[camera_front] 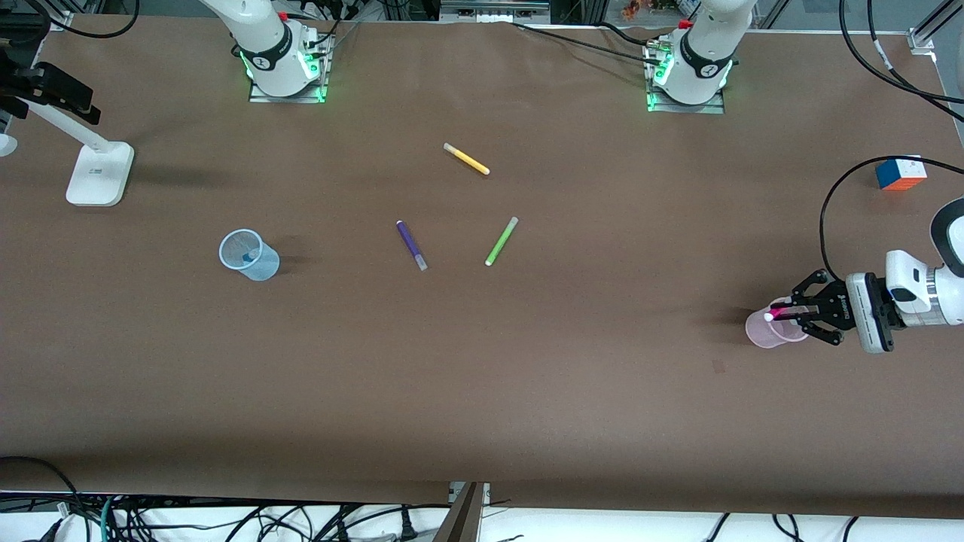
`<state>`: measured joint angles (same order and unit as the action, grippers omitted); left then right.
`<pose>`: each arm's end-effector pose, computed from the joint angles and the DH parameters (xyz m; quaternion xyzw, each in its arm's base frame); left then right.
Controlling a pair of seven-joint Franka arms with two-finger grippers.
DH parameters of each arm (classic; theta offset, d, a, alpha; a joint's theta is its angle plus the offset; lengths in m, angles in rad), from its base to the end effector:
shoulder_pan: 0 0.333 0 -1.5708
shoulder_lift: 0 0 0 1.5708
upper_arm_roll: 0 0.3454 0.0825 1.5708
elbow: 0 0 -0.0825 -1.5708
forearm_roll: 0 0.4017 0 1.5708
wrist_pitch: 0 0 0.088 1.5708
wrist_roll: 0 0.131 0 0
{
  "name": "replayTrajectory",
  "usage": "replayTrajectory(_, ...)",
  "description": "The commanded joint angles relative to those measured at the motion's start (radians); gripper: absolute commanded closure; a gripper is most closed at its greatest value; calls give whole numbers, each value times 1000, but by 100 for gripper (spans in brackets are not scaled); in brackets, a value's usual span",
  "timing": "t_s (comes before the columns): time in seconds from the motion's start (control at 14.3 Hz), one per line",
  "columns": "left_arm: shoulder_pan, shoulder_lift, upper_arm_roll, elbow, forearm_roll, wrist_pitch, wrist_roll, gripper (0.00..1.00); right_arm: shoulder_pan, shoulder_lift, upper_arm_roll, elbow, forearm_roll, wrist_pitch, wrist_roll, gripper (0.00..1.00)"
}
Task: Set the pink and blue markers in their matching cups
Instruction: 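Drop the blue marker into the blue cup while the left gripper lowers the pink marker, then open the left gripper to release the pink marker into the pink cup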
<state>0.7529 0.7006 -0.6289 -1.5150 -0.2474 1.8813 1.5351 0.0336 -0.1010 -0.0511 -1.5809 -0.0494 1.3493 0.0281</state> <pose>0.6946 0.1342 0.3022 0.7723 -0.5460 0.1565 0.2845 0.5098 -0.0178 0.6623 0.9973 -0.0263 -0.0652 0.0222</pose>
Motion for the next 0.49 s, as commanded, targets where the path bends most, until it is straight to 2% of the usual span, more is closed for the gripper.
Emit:
replayTrajectory(0.0, 23, 31, -3, 1, -29, 2, 111, 100, -46, -29, 74, -47, -7, 1, 26, 0)
replayTrajectory(0.42, 31, 95, 14, 15, -30, 16, 232, 100, -44, 27, 63, 13, -6, -36, 15, 0)
